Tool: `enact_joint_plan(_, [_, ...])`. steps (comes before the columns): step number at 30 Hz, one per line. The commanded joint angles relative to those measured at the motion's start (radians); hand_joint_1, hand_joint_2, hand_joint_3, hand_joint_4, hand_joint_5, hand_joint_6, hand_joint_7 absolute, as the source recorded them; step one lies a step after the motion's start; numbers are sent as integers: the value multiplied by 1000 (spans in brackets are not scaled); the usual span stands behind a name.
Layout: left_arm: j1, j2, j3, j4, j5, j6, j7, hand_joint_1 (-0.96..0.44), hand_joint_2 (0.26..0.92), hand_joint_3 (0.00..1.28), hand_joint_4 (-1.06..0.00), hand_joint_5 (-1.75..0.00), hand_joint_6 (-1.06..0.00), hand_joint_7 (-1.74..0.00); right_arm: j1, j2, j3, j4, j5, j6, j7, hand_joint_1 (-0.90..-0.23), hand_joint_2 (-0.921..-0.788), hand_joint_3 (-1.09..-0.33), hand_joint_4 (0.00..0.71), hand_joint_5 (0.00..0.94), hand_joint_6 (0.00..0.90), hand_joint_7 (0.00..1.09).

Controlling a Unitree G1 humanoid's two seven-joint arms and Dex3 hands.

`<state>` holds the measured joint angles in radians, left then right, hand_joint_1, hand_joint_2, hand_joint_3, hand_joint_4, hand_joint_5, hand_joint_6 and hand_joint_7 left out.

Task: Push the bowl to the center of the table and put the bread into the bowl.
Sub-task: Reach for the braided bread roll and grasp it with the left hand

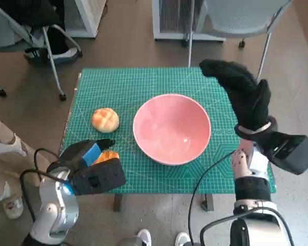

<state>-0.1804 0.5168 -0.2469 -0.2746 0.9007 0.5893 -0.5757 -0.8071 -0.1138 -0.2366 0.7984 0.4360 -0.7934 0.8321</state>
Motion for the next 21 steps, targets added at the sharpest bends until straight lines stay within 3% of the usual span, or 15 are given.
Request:
enact_joint_plan(1, [-5,18,-15,1,25,-4,-5,17,657,506,-710,-1330,-712,-994,21,-4,-3,4,8,12,14,-607,-921,-757,129,0,-1,505])
enact_joint_plan(7, [-4,22,-19,-10,32,-3,-12,4,596,636,-687,-1395,-688,-1086,20,-2,-4,5,9,11,16,-608,-921,-756,129,1,-1,505])
enact_joint_plan(15, [1,19,-12,-17,28,-9,-11,2,591,651,-681,-1411,-683,-1093,20,-1,-5,5,10,13,17,-608,-921,-754,130,1,-1,505])
enact_joint_plan(21, [5,18,-5,-17,19,-14,-5,2,622,602,-679,-1408,-676,-1073,20,0,-6,9,12,15,20,-612,-921,-745,129,0,-1,509])
